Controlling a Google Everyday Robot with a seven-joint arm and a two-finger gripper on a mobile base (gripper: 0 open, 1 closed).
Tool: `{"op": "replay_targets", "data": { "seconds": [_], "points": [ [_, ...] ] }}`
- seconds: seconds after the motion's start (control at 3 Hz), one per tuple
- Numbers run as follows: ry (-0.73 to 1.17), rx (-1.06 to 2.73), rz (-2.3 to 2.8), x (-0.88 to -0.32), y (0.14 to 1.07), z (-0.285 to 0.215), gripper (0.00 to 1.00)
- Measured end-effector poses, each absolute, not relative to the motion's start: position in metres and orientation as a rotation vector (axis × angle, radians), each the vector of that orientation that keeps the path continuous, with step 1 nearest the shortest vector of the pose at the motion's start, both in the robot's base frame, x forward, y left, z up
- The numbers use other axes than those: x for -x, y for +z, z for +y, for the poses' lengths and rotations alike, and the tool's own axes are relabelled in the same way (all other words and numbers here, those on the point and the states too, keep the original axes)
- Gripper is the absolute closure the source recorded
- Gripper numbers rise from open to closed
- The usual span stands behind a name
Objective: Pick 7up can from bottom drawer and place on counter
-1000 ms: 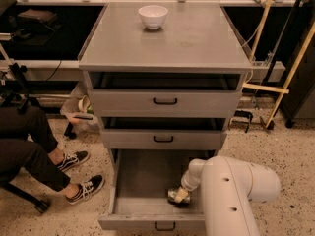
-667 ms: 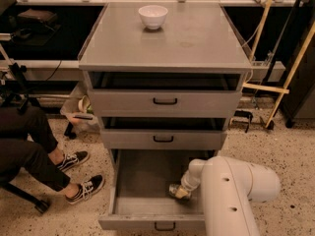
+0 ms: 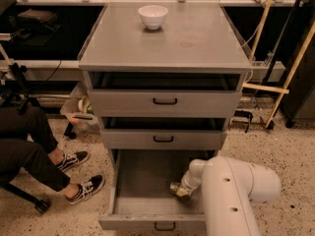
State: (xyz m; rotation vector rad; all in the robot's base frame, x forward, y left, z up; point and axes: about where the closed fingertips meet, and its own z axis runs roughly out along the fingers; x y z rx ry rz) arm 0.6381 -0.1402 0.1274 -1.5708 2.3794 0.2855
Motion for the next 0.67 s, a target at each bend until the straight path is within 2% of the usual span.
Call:
{"op": "replay_targets", "data": {
  "seconds": [0.33,0.67],
  "points": [
    [0.258,1.501,2.374,-0.647,0.169,-0.157,1.00],
    [0.183,1.366,2.349,-0.651,0.248,-0.196,1.00]
  ]
}}
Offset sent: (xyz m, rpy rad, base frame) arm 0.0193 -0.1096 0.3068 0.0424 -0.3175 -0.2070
